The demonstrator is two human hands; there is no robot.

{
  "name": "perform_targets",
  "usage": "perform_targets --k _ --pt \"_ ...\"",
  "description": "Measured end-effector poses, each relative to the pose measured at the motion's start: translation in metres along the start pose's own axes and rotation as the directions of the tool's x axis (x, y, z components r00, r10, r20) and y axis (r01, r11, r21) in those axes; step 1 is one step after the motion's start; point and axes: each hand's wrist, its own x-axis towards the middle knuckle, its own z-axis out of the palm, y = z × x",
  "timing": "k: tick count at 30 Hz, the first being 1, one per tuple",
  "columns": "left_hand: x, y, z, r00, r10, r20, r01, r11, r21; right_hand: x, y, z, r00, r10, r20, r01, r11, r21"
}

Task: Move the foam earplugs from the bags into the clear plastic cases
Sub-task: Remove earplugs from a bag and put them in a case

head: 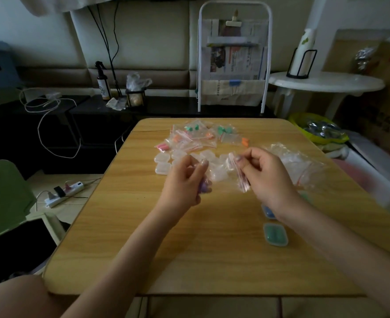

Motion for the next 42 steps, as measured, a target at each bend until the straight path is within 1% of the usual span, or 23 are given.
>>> perform_targets --k 2,3,5,6,7,8,9,10,11,13,14,16,17,20,22,25,28,31,34,36,39,40,42 --pt "-0.002 -0.003 0.005 0.989 0.145 -0.042 -0.134 0.97 0.204 -0.005 0.005 0.002 0.999 -0.031 -0.007 0.03 0.997 -0.071" --pt "-0.002 -0.005 0.006 0.982 0.182 -0.048 -0.163 0.95 0.265 -0.006 0.007 0.003 0.999 -0.032 -0.023 0.03 0.996 -0.087" --pt "-0.001 -0.009 0.004 0.98 0.186 -0.075 -0.154 0.938 0.312 -0.006 0.009 0.002 0.997 -0.038 -0.069 0.031 0.994 -0.102" --pt "-0.001 -0.01 0.001 0.973 0.198 -0.116 -0.147 0.926 0.349 -0.005 0.009 0.001 0.994 -0.047 -0.097 0.036 0.993 -0.115" --pt "0.0 -0.01 -0.002 0.952 0.256 -0.168 -0.166 0.892 0.422 -0.005 0.008 0.0 0.99 -0.058 -0.126 0.042 0.991 -0.128" --pt "0.0 -0.008 -0.004 0.916 0.349 -0.197 -0.215 0.843 0.493 -0.004 0.008 -0.001 0.987 -0.067 -0.148 0.047 0.99 -0.131" --pt "-0.002 -0.004 -0.005 0.881 0.431 -0.197 -0.28 0.81 0.516 -0.005 0.007 -0.001 0.984 -0.073 -0.16 0.055 0.991 -0.118" --pt "-0.005 0.003 -0.003 0.869 0.464 -0.174 -0.332 0.806 0.489 -0.006 0.005 0.0 0.985 -0.078 -0.157 0.064 0.994 -0.092" --pt "-0.008 0.01 0.001 0.884 0.451 -0.126 -0.364 0.831 0.421 -0.008 0.003 0.002 0.987 -0.077 -0.138 0.071 0.996 -0.05" --pt "-0.017 0.022 0.011 0.935 0.355 0.002 -0.345 0.907 0.243 -0.012 -0.003 0.007 0.997 -0.065 -0.051 0.069 0.995 0.078" --pt "-0.02 0.025 0.015 0.946 0.321 0.047 -0.324 0.931 0.171 -0.014 -0.006 0.01 0.998 -0.055 0.004 0.054 0.986 0.157" --pt "-0.021 0.024 0.019 0.95 0.305 0.074 -0.31 0.948 0.075 -0.018 -0.01 0.013 0.996 -0.024 0.084 -0.002 0.956 0.295" --pt "-0.021 0.023 0.019 0.951 0.301 0.073 -0.304 0.952 0.042 -0.019 -0.012 0.014 0.995 -0.011 0.099 -0.023 0.943 0.332" --pt "-0.019 0.021 0.013 0.955 0.28 0.095 -0.275 0.959 -0.061 -0.021 -0.015 0.013 0.995 0.003 0.096 -0.045 0.896 0.442" --pt "-0.017 0.021 0.01 0.961 0.245 0.128 -0.226 0.963 -0.144 -0.021 -0.017 0.012 0.997 0.013 0.076 -0.049 0.866 0.497" --pt "-0.015 0.019 0.008 0.965 0.195 0.177 -0.153 0.962 -0.227 -0.02 -0.016 0.013 0.999 -0.015 0.036 0.0 0.916 0.402" --pt "-0.015 0.017 0.009 0.971 0.15 0.187 -0.097 0.959 -0.267 -0.021 -0.016 0.014 0.992 -0.129 -0.005 0.127 0.964 0.233" --pt "-0.016 0.016 0.012 0.973 0.115 0.202 -0.042 0.943 -0.331 -0.023 -0.016 0.016 0.969 -0.243 -0.04 0.246 0.966 0.075" --pt "-0.018 0.015 0.015 0.975 0.071 0.211 0.024 0.908 -0.418 -0.023 -0.014 0.018 0.956 -0.286 -0.073 0.287 0.958 0.01" --pt "-0.018 0.015 0.016 0.978 0.051 0.202 0.046 0.894 -0.445 -0.023 -0.013 0.018 0.949 -0.299 -0.097 0.296 0.954 -0.039" --pt "-0.018 0.015 0.017 0.987 0.027 0.159 0.04 0.916 -0.4 -0.022 -0.011 0.017 0.947 -0.308 -0.093 0.301 0.95 -0.083" --pt "-0.018 0.015 0.018 0.99 0.022 0.139 0.03 0.931 -0.363 -0.023 -0.011 0.017 0.948 -0.308 -0.085 0.301 0.95 -0.086" --pt "-0.018 0.015 0.019 0.995 0.037 0.092 -0.015 0.973 -0.231 -0.024 -0.012 0.018 0.949 -0.309 -0.066 0.303 0.949 -0.082"
